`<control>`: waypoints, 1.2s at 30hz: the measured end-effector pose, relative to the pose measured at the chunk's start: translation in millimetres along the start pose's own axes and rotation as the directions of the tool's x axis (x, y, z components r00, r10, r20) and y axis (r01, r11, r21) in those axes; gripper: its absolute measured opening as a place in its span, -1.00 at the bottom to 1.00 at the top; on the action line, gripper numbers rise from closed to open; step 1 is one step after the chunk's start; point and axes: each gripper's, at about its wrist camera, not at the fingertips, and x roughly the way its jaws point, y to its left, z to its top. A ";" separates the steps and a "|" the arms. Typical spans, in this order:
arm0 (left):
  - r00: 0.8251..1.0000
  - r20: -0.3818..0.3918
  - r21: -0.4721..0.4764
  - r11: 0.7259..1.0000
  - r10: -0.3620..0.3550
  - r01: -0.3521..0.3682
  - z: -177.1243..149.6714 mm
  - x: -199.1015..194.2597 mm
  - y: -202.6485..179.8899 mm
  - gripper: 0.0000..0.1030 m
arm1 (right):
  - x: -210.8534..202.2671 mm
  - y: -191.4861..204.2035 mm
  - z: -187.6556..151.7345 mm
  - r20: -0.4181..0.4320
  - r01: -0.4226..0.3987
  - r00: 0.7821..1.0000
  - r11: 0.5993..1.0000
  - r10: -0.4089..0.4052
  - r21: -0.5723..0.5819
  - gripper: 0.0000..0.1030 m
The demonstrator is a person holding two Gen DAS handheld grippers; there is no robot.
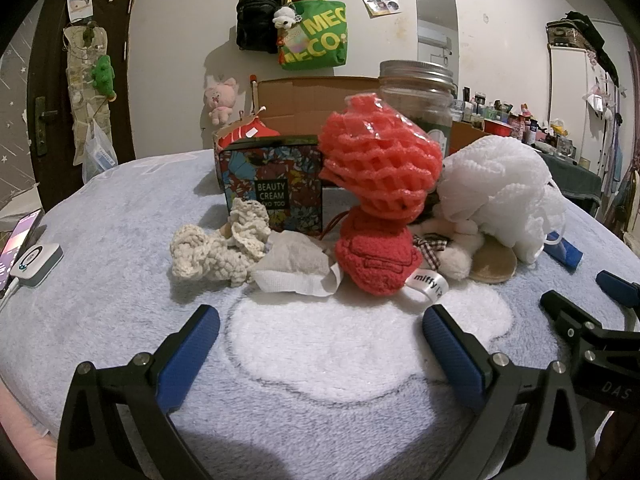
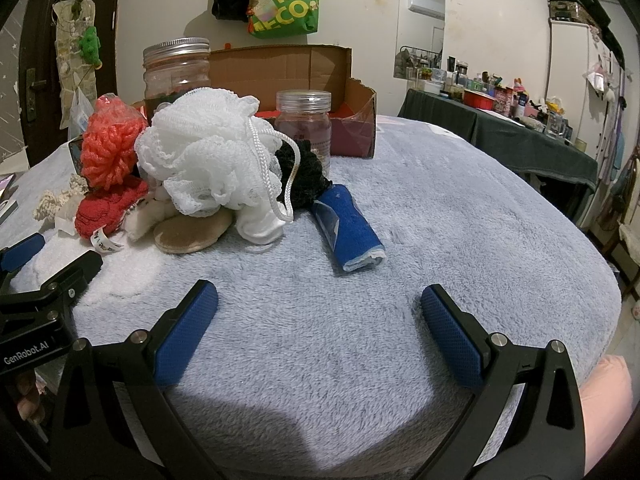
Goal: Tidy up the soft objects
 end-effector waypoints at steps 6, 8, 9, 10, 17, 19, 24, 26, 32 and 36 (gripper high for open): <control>1.000 -0.005 -0.001 1.000 -0.002 0.002 0.2 -0.1 -0.1 1.00 | 0.5 -0.4 0.3 -0.003 -0.001 1.000 1.000 0.001 -0.001 1.00; 1.000 -0.014 0.002 1.000 -0.005 0.006 1.4 -0.7 -0.4 1.00 | -0.7 -0.8 1.4 -0.011 -0.007 1.000 1.000 0.007 -0.005 1.00; 1.000 -0.020 0.005 1.000 -0.012 0.012 2.9 -1.7 -0.7 1.00 | -2.3 -1.0 2.4 -0.014 -0.011 1.000 1.000 0.011 -0.006 1.00; 0.999 -0.022 0.009 1.000 -0.025 0.025 6.1 -5.8 -0.9 1.00 | -1.9 -0.3 7.3 -0.016 -0.016 1.000 1.000 0.016 -0.011 1.00; 0.995 0.053 0.042 0.995 -0.090 0.088 44.7 -21.3 -0.7 1.00 | -16.2 -4.6 36.6 0.047 -0.059 0.997 0.998 0.060 -0.020 1.00; 0.992 0.060 0.046 0.994 -0.107 0.104 49.8 -20.3 2.2 1.00 | -17.4 -7.4 44.0 0.058 -0.081 0.995 0.997 0.082 -0.012 1.00; 0.985 0.045 0.062 0.985 -0.164 0.161 70.0 -14.5 3.2 1.00 | -14.5 -12.9 65.4 0.074 -0.176 0.982 0.984 0.176 -0.013 1.00; 0.982 0.040 0.077 0.980 -0.185 0.181 76.8 -11.9 3.8 1.00 | -12.4 -13.8 74.7 0.075 -0.226 0.971 0.974 0.227 -0.023 1.00; 0.975 0.008 0.104 0.969 -0.224 0.222 91.9 1.0 5.8 1.00 | 3.1 -9.6 94.9 0.039 -0.364 0.929 0.927 0.368 -0.086 1.00; 0.973 -0.011 0.144 0.962 -0.232 0.231 92.6 8.1 1.5 0.83 | 15.5 -0.7 100.3 -0.003 -0.421 0.905 0.895 0.425 -0.147 1.00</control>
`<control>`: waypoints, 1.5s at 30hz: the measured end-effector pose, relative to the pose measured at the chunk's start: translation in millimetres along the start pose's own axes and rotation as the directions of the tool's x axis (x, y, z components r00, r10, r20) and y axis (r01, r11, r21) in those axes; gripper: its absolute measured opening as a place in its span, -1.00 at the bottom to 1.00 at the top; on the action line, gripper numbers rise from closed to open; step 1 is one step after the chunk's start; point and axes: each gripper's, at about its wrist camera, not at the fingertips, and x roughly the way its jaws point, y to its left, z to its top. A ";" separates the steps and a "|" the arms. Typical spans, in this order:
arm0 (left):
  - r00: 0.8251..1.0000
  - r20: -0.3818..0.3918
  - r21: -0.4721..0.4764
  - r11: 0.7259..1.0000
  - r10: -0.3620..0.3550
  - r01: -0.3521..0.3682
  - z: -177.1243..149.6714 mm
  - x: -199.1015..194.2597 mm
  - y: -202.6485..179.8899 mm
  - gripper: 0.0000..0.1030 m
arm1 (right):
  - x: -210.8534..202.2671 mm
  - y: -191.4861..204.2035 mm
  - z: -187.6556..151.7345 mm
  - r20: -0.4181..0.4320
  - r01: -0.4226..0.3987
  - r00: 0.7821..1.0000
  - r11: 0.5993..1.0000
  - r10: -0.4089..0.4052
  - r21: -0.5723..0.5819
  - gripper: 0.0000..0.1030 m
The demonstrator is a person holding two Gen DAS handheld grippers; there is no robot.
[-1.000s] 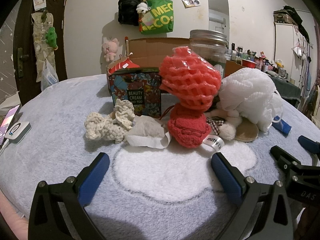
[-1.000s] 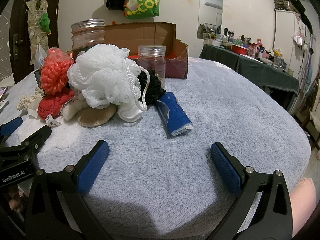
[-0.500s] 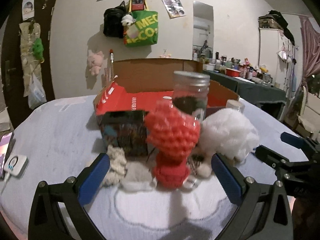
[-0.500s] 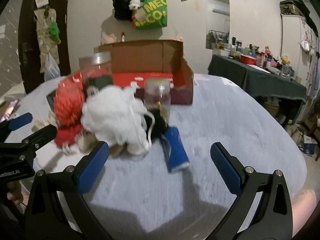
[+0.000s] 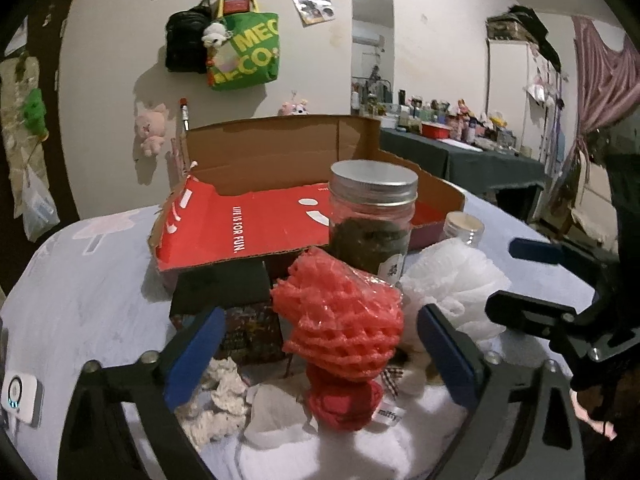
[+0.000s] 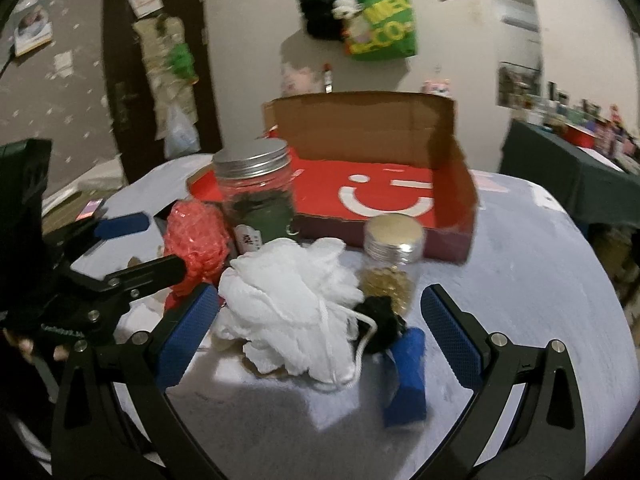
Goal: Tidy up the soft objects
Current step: 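Grasp the red mesh sponge with the left tool while the right tool grasps the white mesh pouf, then carry both sponges into the red-lined cardboard box and open both tools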
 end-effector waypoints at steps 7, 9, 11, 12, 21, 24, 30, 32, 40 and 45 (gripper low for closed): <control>0.998 -0.050 0.014 0.999 -0.044 0.045 -3.0 11.6 -2.8 0.54 | 19.9 6.6 -1.4 -0.061 -0.054 0.997 0.996 0.050 -0.064 0.83; 0.996 -0.064 0.022 0.998 -0.057 0.059 -3.8 14.3 -3.3 0.34 | 23.4 8.1 -2.2 -0.079 -0.077 0.994 0.995 0.072 -0.065 0.69; 0.993 -0.084 0.019 0.996 -0.081 0.083 -5.1 16.2 -4.3 0.18 | 23.9 9.5 -2.5 -0.082 -0.088 0.993 0.994 0.083 -0.069 0.45; 0.993 -0.085 0.016 0.996 -0.082 0.084 -5.3 16.2 -4.8 0.16 | 23.3 10.5 -3.0 -0.082 -0.091 0.993 0.993 0.085 -0.071 0.35; 0.993 -0.068 0.008 0.995 -0.100 0.101 -4.5 1.3 -5.9 -0.10 | 1.4 8.5 -7.0 -0.026 -0.083 0.996 0.996 0.082 -0.030 -0.60; 0.993 -0.063 0.011 0.995 -0.103 0.104 -1.7 -2.2 -5.7 -0.13 | -4.9 11.3 -8.5 -0.004 -0.064 0.998 0.997 0.064 -0.032 -0.73; 0.994 -0.039 0.016 0.994 -0.107 0.107 2.7 -15.3 -1.5 -0.14 | -24.4 11.1 -3.2 0.049 -0.069 0.996 0.998 0.069 -0.010 -0.81; 0.994 -0.035 0.014 0.995 -0.101 0.102 4.3 -18.0 0.7 -0.14 | -29.1 10.9 -0.6 0.066 -0.065 0.996 0.998 0.066 -0.004 -0.81; 0.994 -0.001 0.018 0.994 -0.106 0.106 24.9 -33.6 14.5 -0.15 | -56.1 5.4 19.1 0.133 -0.070 0.989 0.998 0.070 0.001 -0.81; 0.995 0.028 0.049 0.994 -0.100 0.098 53.7 -38.0 28.0 -0.15 | -71.3 -9.3 50.1 0.179 -0.074 0.981 0.997 0.073 -0.002 -0.81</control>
